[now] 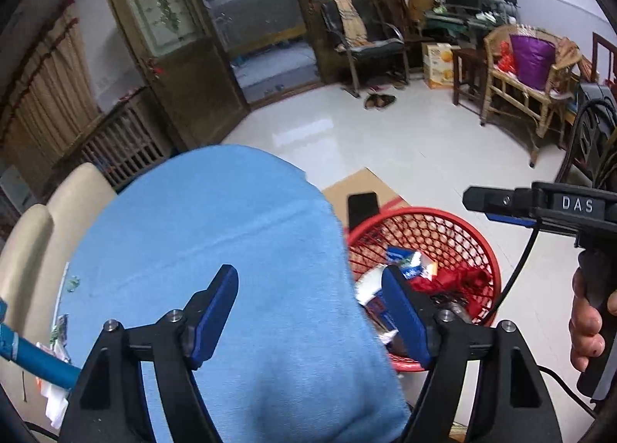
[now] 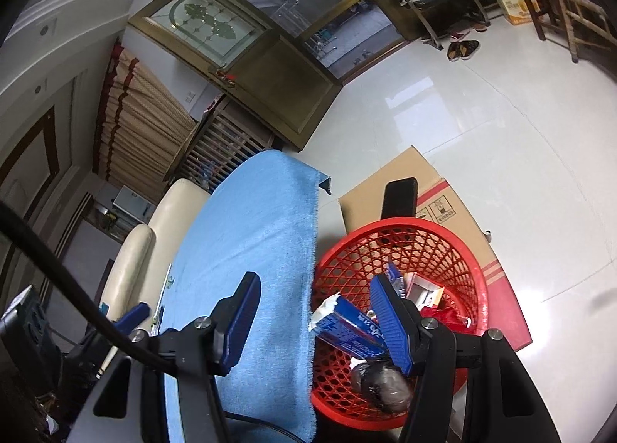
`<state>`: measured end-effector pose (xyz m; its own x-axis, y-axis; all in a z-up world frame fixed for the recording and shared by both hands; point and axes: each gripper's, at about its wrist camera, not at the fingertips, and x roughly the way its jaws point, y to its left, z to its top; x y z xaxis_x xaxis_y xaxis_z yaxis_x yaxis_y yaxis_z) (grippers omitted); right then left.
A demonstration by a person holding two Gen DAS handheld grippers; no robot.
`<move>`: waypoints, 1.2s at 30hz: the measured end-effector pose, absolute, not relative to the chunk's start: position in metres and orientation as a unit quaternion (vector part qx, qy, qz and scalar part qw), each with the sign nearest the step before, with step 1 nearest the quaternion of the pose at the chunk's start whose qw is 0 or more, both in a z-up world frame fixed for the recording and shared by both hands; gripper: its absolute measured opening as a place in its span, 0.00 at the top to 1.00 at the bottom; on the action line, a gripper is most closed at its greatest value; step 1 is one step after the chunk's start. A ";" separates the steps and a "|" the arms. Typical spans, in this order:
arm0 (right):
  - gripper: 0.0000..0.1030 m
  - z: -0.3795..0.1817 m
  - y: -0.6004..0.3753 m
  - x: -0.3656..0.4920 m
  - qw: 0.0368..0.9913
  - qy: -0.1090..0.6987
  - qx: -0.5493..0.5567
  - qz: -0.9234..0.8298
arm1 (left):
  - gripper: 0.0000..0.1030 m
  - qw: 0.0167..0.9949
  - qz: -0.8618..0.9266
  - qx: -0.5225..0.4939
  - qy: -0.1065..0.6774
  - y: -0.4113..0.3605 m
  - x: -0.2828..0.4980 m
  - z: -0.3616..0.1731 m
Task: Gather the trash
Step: 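Open both tools to drop the black bag and red ribbon into the basket, then move both open tools away from the basket back over the table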
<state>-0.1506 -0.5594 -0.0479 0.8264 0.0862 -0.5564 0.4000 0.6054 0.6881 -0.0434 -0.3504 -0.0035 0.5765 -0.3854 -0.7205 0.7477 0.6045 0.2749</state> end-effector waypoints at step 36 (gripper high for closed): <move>0.34 0.067 -0.376 -0.081 0.933 0.296 0.200 -0.041 | 0.19 0.933 -0.151 0.154 0.287 -0.153 -0.006 0.078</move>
